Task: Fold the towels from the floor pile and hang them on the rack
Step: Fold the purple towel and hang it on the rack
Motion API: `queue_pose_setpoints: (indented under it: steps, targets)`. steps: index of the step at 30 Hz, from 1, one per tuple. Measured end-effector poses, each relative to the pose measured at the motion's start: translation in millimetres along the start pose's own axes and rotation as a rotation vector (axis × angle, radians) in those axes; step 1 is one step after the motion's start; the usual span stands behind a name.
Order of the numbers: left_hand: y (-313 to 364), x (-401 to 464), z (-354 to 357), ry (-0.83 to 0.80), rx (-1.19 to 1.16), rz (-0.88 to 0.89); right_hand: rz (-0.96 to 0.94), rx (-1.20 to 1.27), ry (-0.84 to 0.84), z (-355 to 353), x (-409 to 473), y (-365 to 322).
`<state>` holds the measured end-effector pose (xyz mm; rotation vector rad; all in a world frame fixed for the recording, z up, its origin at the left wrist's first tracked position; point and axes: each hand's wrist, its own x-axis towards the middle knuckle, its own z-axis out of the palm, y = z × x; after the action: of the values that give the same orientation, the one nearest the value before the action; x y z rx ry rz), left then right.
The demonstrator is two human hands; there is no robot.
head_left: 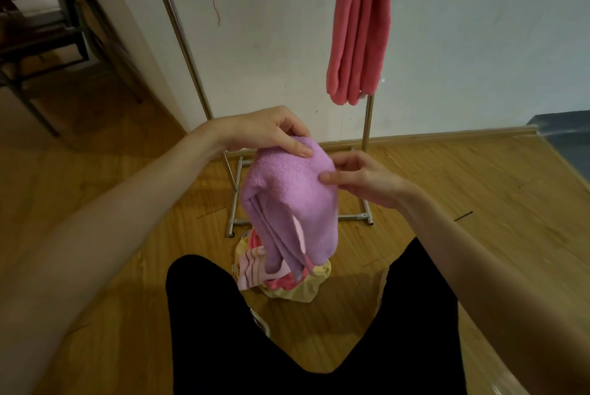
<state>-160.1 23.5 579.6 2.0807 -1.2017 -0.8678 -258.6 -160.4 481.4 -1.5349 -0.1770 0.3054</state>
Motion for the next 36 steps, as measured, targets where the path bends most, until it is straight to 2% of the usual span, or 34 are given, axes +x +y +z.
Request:
queue_pose_setpoints:
  steps: [6, 10, 12, 14, 16, 17, 19, 22, 26, 28, 31, 36]
  targets:
    - [-16.4, 0.5, 0.3, 0.189, 0.045, -0.048, -0.023, -0.058, 0.04, -28.0, -8.1, -21.7]
    - [-33.0, -1.9, -9.1, 0.27, 0.124, -0.111, -0.033, -0.059, 0.148, -47.3, -14.7, -16.2]
    - [-38.9, -5.7, -16.6, 0.258, 0.154, -0.15, -0.056, -0.074, 0.233, -56.5, -16.0, -16.2]
    - [-36.3, -9.7, -21.5, 0.215, 0.048, -0.12, -0.095, -0.156, 0.306, -64.9, -13.7, -23.6]
    - [-29.1, -11.1, -28.2, 0.168, -0.115, -0.053, -0.159, -0.273, 0.3, -73.3, -10.5, -38.3]
    - [-25.2, -10.5, -32.2, 0.153, -0.122, -0.036, -0.205, -0.353, 0.271, -78.1, -8.1, -47.0]
    - [-16.6, -5.5, -43.9, 0.162, -0.011, -0.002, -0.287, -0.594, 0.235, -84.0, -1.5, -67.8]
    - [-0.3, 4.3, -63.9, 0.215, 0.291, -0.022, -0.358, -0.973, 0.225, -88.1, 13.1, -99.8]
    - [22.6, 19.5, -82.6, 0.321, 0.59, -0.088, -0.31, -1.385, 0.178, -86.2, 33.6, -126.3]
    - [32.5, 26.9, -92.4, 0.353, 0.69, -0.092, -0.328, -1.45, 0.247, -84.9, 44.8, -134.4]
    - [41.4, 37.8, -111.8, 0.429, 0.789, -0.086, -0.403, -1.452, 0.439, -90.7, 64.7, -148.3]
    - [39.2, 63.0, -149.8, 0.714, 0.854, 0.047, -0.47, -1.346, 0.682, -109.7, 96.4, -178.4]
